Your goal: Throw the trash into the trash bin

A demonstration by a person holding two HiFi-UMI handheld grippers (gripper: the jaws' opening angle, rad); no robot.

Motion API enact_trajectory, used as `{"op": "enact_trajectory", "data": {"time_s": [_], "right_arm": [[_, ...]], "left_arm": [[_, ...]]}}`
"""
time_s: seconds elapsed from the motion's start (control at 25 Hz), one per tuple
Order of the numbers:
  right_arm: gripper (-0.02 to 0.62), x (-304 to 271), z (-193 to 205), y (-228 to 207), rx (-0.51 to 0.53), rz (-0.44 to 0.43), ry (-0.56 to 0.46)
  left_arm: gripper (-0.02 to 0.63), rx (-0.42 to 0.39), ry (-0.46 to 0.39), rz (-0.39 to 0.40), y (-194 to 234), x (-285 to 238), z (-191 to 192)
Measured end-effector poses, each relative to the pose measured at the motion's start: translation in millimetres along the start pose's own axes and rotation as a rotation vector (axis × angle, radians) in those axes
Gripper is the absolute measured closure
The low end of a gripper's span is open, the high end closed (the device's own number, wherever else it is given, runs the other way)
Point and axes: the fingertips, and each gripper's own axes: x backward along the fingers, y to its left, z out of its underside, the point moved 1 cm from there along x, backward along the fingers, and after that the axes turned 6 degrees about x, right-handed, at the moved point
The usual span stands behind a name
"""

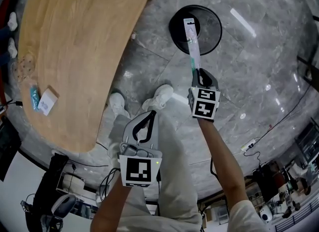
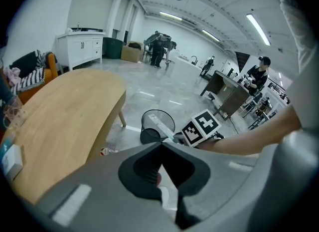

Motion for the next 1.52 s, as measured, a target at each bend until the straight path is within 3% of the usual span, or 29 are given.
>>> {"op": "enact_trajectory", "data": {"time_s": [0.32, 0.6, 1.16, 1.52], "right_arm": [[0.525, -29.3, 19.6, -5.8, -0.045, -0.007, 0.057], [0.498, -37.3, 15.0, -8.8, -0.096, -0.003, 0.036], [0.482, 9.1, -0.3, 19.5, -0.039, -0.005, -0.021], [0.531, 44.1, -38.5, 64.3, 0.006, -0.013, -0.124]], "left_arm": [[0.606, -0.004, 0.002, -0.003, -2.1, -9.8, 7.4], [0.606, 0.017, 0.009, -0.01, -1.9, -16.4, 13.4], [0.606, 0.018, -0.013, 0.007, 2.7, 10.5, 7.2], [0.606, 0.009, -0.055, 0.002, 33.2, 44.0, 0.5]]}}
